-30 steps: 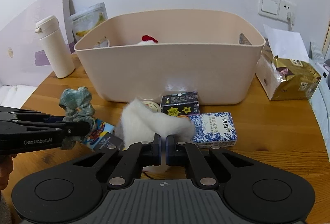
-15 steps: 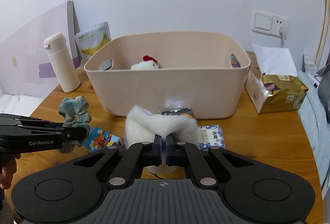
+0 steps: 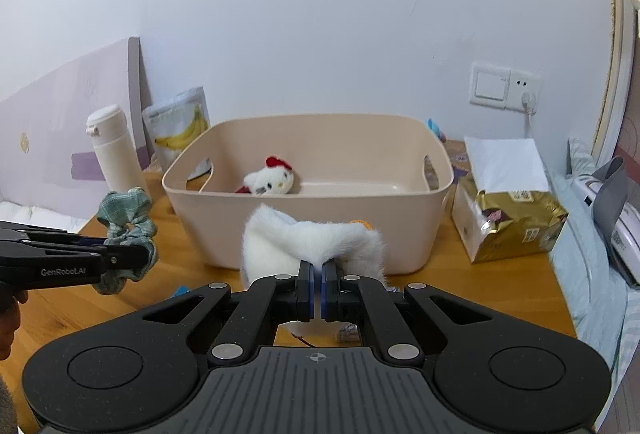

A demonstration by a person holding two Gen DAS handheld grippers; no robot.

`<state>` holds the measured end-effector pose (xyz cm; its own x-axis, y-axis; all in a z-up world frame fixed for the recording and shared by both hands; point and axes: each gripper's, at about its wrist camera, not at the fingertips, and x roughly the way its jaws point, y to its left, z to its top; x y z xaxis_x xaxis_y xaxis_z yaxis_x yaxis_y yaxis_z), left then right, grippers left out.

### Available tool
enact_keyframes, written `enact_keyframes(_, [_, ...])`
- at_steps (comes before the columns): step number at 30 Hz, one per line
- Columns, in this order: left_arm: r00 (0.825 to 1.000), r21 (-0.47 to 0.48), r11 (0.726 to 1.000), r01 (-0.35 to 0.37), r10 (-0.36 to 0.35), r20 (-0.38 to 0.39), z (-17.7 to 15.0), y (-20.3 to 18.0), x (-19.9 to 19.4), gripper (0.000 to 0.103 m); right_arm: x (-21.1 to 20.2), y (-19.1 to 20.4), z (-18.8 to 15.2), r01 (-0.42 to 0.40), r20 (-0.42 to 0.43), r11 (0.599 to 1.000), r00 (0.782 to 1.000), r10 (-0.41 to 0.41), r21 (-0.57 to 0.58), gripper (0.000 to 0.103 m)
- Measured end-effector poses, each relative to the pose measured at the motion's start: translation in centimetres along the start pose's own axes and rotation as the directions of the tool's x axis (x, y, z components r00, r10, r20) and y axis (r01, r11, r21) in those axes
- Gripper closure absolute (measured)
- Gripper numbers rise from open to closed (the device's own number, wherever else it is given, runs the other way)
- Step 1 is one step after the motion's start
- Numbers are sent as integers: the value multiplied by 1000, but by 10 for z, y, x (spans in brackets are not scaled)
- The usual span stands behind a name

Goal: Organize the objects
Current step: 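Lift and carry scrunchie in left tool while right tool carries plush to basket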

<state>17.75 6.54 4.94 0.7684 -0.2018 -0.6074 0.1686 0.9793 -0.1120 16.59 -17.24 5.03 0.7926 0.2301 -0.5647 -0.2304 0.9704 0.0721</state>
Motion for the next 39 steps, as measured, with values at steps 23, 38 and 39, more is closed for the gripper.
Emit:
enact_keyframes(23, [996,31,999,15,-17,83,57,-22,11,82,-3,-30,41,26,111,997,993,-34,68,99])
enact_keyframes(38, [1000,45,999,0,-1,27,84,-27,77,82,35,-45,69,42,110,996,993,-51,82,99])
enact_keyframes(39, [1000,46,999,-5,4,22,84,-27,82,82,39,-46,70,43,106,996,993,-51,80,99])
